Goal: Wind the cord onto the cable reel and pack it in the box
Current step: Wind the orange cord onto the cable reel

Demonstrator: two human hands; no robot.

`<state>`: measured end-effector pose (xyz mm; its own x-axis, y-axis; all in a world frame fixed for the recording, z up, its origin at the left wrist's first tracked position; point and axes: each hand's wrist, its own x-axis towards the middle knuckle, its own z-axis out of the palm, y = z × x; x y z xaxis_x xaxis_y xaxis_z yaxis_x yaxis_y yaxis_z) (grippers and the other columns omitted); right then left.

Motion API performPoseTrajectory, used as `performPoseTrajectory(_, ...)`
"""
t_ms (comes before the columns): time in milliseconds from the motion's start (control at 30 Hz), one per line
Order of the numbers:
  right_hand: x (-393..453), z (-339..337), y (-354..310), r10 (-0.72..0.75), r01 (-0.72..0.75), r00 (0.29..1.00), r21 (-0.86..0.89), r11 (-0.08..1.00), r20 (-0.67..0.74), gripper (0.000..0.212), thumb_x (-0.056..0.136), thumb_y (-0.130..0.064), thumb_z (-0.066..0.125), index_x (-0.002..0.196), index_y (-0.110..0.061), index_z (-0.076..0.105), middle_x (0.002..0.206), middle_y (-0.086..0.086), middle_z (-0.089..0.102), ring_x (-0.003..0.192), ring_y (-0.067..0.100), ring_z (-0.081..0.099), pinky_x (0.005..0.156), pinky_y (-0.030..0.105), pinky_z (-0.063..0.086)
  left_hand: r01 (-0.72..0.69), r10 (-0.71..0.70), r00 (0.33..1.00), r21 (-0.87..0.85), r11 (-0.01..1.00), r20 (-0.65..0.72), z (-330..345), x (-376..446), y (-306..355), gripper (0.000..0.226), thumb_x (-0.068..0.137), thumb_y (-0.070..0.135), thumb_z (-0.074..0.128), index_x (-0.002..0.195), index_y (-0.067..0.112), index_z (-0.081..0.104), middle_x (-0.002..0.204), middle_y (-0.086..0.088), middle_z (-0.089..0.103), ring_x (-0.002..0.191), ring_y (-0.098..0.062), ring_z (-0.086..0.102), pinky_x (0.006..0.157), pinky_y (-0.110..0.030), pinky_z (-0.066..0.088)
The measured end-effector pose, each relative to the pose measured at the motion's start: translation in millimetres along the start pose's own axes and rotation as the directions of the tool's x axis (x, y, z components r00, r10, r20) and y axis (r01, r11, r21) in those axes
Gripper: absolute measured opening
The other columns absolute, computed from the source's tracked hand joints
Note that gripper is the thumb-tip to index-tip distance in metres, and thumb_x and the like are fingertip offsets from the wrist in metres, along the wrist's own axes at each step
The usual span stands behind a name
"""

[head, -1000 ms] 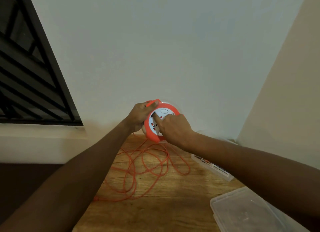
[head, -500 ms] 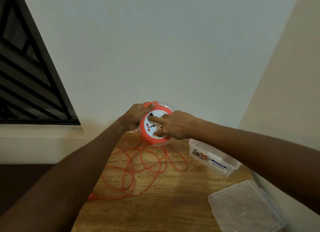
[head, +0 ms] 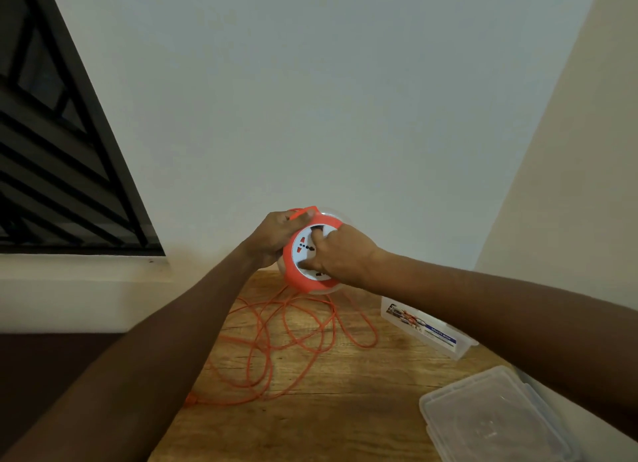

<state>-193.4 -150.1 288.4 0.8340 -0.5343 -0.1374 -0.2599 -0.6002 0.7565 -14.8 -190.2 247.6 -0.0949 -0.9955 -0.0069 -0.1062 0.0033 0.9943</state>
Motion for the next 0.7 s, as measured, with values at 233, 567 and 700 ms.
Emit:
performPoseTrajectory(233,0,23,-10,0.337,-0.312,0.939,0.24,0.919,-0.072,0.073,0.085,-0.042,0.068,0.147,-0.019,0.038,0.099,0.007,0.073,0.072,0.025,0.071,0.055,0.032,0.055,-0.073,0.071,0.996,-0.028,0.997,-0.062,8,4,1,0.023,0.099,0.039,0.062,0.109,0.021,0.072,0.101,-0.004,0.08,0.086,-0.027,0.079,0.067,-0.034,0.063)
performPoseTrajectory(567,-8,39,-14,0.356,-0.299,0.922,0.302,0.905,-0.155,0.063,0.094,-0.04,0.056,0.147,-0.014,0.034,0.103,0.015,0.071,0.074,0.032,0.07,0.059,0.037,0.054,-0.026,0.024,0.999,-0.042,0.999,-0.031,10,12,-8,0.028,0.098,0.041,0.062,0.114,0.02,0.07,0.105,-0.008,0.08,0.091,-0.032,0.078,0.075,-0.042,0.065)
performPoseTrajectory(700,-15,46,-3,0.065,0.001,0.945,0.203,0.979,-0.32,0.037,0.086,-0.015,0.067,0.123,-0.017,0.061,0.122,0.024,0.057,0.087,0.038,0.065,0.06,0.043,0.055,-0.018,0.018,1.0,-0.026,0.999,-0.003,8,11,-7,0.027,0.099,0.041,0.061,0.112,0.02,0.071,0.104,-0.008,0.08,0.088,-0.031,0.078,0.074,-0.042,0.065)
